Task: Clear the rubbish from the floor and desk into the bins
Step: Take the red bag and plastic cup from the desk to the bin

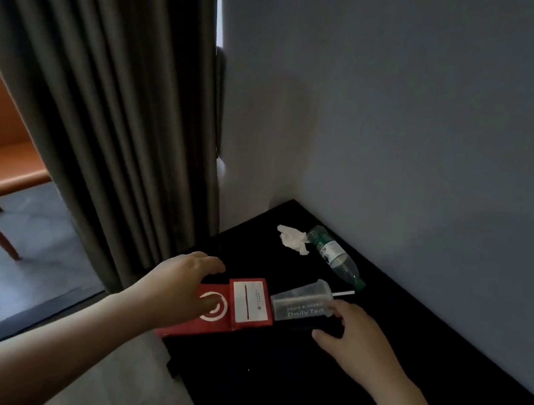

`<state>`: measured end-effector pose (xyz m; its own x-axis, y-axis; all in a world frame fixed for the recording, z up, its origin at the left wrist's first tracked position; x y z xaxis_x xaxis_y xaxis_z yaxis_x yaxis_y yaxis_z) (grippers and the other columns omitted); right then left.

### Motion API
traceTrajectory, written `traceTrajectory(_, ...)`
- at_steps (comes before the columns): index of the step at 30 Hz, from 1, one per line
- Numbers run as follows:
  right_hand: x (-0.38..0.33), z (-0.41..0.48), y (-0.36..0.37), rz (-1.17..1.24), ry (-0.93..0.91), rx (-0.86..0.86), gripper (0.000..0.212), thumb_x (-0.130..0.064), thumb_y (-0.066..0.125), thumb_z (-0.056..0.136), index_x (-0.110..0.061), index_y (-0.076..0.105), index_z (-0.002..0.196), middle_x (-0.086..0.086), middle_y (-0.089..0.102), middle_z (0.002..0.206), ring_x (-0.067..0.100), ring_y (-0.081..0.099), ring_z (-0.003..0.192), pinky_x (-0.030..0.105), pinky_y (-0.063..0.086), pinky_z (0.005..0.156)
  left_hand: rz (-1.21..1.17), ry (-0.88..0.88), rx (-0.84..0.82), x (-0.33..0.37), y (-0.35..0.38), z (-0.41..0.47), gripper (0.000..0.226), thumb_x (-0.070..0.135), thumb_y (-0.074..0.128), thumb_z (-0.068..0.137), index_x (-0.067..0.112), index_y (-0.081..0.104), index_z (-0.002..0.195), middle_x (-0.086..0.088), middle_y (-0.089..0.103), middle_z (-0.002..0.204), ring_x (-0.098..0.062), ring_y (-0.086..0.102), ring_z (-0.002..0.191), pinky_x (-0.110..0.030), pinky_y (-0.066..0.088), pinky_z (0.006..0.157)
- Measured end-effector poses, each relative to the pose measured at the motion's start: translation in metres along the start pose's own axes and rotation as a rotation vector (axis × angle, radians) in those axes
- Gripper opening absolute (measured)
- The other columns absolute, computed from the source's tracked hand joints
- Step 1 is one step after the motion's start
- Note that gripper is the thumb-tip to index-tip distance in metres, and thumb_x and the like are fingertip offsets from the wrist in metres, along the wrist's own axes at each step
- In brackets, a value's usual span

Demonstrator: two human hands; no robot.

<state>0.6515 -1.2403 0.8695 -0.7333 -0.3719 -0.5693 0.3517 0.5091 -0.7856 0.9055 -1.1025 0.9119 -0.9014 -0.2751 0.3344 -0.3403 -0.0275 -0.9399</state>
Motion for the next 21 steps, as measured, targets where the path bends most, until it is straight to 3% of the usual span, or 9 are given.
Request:
traceTrajectory(7,0.018,0.074,0.042,0.067,0.156,-0.038,0.055,-0.032,0.066,0.088,-0.021,0.043,0.136,0.006,0.035,0.139,0.018,0.054,0.112,0.026,0.048,0.090,-0.015,0.009,-0.135,-0.025,0.028,0.067,0.053,0.040,0.062,0.085,0.027,0.048,0.135,0.011,0.052,0.130,-0.007,0.053,0.116,-0.021,0.043,0.097)
traceTrajectory(12,0.013,0.117,0.075,0.110,0.260,0.120,0.072,-0.024,0.068,0.087,-0.020,0.030,0.148,0.011,0.028,0.147,0.025,0.049,0.121,0.025,0.046,0.090,-0.039,0.079,-0.219,-0.051,0.039,0.117,0.051,0.039,0.062,0.086,0.027,0.049,0.134,0.011,0.052,0.129,-0.004,0.052,0.113,-0.013,0.039,0.093)
traceTrajectory(15,0.006,0.141,0.093,0.073,0.334,0.143,0.076,-0.029,0.069,0.085,-0.026,0.028,0.149,0.007,0.006,0.157,0.030,0.019,0.143,0.037,0.039,0.107,-0.061,0.154,-0.274,-0.067,0.044,0.149,0.046,0.040,0.061,0.087,0.027,0.052,0.130,0.011,0.054,0.125,0.000,0.052,0.107,-0.011,0.038,0.089)
traceTrajectory(17,0.003,0.153,0.103,0.049,0.376,0.080,0.079,-0.036,0.068,0.085,-0.030,0.024,0.150,0.002,-0.010,0.158,0.034,-0.004,0.146,0.048,0.030,0.113,-0.068,0.196,-0.307,-0.077,0.046,0.172,0.045,0.040,0.060,0.087,0.026,0.051,0.130,0.010,0.054,0.124,0.000,0.051,0.106,-0.014,0.040,0.092)
traceTrajectory(21,0.011,0.163,0.116,-0.024,0.429,-0.001,0.074,-0.042,0.063,0.087,-0.029,0.027,0.150,-0.001,-0.019,0.157,0.040,-0.015,0.145,0.053,0.028,0.114,-0.059,0.260,-0.385,-0.093,0.055,0.215,0.046,0.037,0.061,0.089,0.024,0.050,0.132,0.006,0.054,0.123,-0.003,0.051,0.106,-0.016,0.042,0.093)
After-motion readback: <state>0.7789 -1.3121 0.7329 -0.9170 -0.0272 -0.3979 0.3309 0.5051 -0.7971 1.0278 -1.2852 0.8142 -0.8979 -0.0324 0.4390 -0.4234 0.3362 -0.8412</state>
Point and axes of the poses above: each hand's wrist, its own z-axis towards the middle knuckle, its own y-axis out of the palm, x = y × z, the point moved 1 cm from there along z, towards the middle knuckle
